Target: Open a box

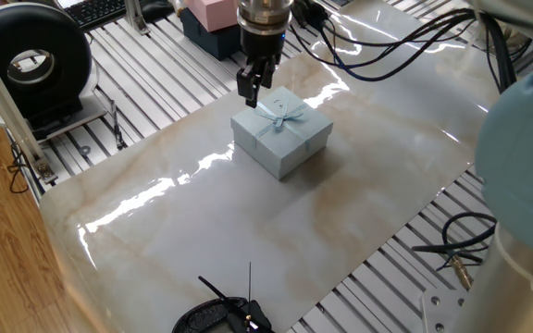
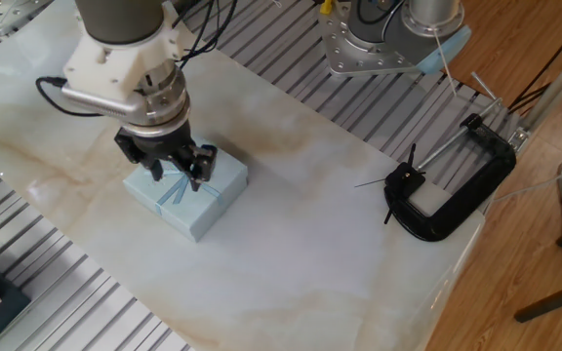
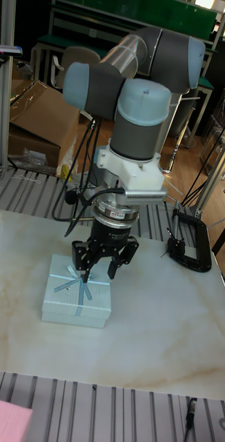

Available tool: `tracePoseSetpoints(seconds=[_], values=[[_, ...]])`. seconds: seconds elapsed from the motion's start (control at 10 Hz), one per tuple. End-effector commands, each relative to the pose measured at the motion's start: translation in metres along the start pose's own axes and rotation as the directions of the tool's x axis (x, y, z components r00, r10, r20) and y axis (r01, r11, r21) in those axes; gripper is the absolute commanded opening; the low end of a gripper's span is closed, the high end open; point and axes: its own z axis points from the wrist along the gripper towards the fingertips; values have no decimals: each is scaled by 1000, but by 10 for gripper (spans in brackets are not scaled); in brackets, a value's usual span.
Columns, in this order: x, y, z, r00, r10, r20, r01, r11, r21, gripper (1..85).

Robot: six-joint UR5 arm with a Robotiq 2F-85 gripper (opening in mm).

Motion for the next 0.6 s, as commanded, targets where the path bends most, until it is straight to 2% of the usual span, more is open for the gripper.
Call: tracePoseSetpoints(seconds=[0.0, 0.1, 0.2, 0.3, 0.4, 0.5], values=[[10, -10, 13, 998, -59, 17, 59, 998, -4, 593], [7, -9, 13, 997, -73, 31, 74, 997, -9, 607], [1, 2, 12, 996, -68, 55, 71, 996, -48, 607], [0, 1, 12, 992, -108, 62, 110, 993, -41, 603], [0, -2, 15, 977, -203, 57, 204, 979, -16, 590], [13, -22, 15, 930, -368, -4, 368, 929, 44, 590]])
